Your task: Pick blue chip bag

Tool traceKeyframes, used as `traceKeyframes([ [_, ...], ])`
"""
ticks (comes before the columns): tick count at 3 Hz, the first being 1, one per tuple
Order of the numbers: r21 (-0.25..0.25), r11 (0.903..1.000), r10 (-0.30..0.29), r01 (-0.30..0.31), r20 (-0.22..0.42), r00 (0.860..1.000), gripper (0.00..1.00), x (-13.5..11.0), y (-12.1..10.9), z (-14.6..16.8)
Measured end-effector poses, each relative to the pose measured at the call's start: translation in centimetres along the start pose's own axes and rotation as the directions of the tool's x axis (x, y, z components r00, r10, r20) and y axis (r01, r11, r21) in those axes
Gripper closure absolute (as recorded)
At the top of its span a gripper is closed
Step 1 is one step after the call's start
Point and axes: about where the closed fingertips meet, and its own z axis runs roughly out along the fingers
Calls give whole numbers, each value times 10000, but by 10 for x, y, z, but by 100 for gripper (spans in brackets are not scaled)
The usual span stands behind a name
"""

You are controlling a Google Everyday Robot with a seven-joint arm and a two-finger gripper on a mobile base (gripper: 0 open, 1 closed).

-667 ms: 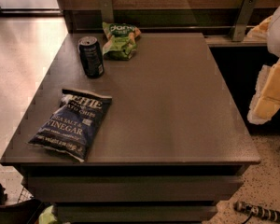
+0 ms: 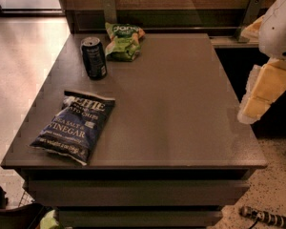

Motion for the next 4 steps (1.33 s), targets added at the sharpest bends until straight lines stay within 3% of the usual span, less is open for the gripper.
traceKeyframes([
  [1,-3,9997,225,-226,943,9953,0,-40,4,18],
  [3,-221,9995,-130,211,3157,9488,0,-138,20,55],
  [4,-470,9968,-458,653,3355,9409,0,-182,38,74],
])
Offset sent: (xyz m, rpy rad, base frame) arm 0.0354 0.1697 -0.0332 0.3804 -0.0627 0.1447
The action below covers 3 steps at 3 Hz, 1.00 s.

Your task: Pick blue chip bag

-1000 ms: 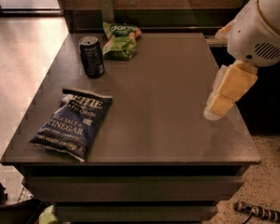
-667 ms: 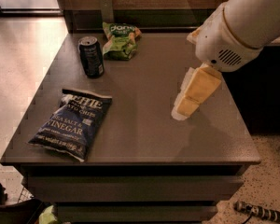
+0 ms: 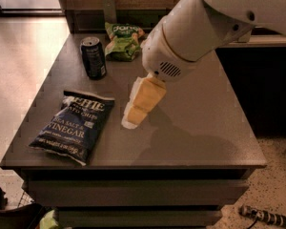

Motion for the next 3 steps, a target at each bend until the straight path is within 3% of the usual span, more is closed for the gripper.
traceKeyframes([
  [1,-305,9995,-117,90,-876,9961,0,-27,16,41],
  [3,-308,9995,30,-47,-560,9984,0,-31,20,56],
])
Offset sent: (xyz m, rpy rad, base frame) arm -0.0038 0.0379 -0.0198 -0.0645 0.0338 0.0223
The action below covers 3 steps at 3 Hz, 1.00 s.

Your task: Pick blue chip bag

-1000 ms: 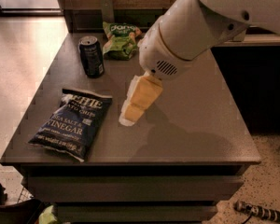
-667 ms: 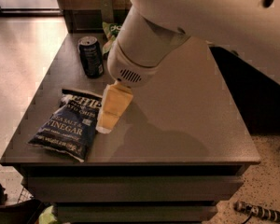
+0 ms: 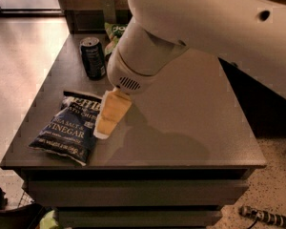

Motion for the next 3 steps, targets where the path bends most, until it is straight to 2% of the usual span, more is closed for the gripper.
traceKeyframes([
  [1,-30,9999,163,-162,296,9994,0,-7,2,18],
  [2,-202,9986,507,-490,961,9941,0,-26,9,57],
  [3,-571,9952,870,-796,1407,9862,0,-35,19,87],
])
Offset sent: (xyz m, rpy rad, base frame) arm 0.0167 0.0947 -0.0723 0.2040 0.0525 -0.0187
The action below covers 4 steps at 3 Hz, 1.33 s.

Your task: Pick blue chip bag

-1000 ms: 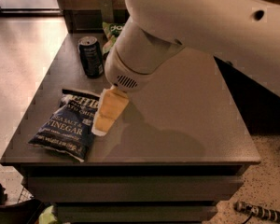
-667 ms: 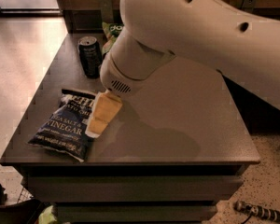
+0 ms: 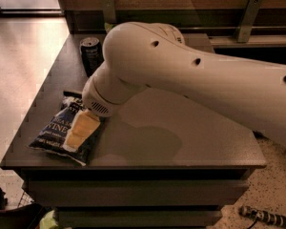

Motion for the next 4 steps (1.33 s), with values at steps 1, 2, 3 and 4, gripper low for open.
traceKeyframes([
  [1,-463,9986,267,-253,310,9992,0,-3,9,24],
  [2,-1011,9947,247,-193,522,9983,15,-9,20,42],
  [3,-1452,9894,134,-42,623,9980,39,-15,31,56],
  [4,-1533,9882,114,-15,639,9979,62,-17,33,58],
])
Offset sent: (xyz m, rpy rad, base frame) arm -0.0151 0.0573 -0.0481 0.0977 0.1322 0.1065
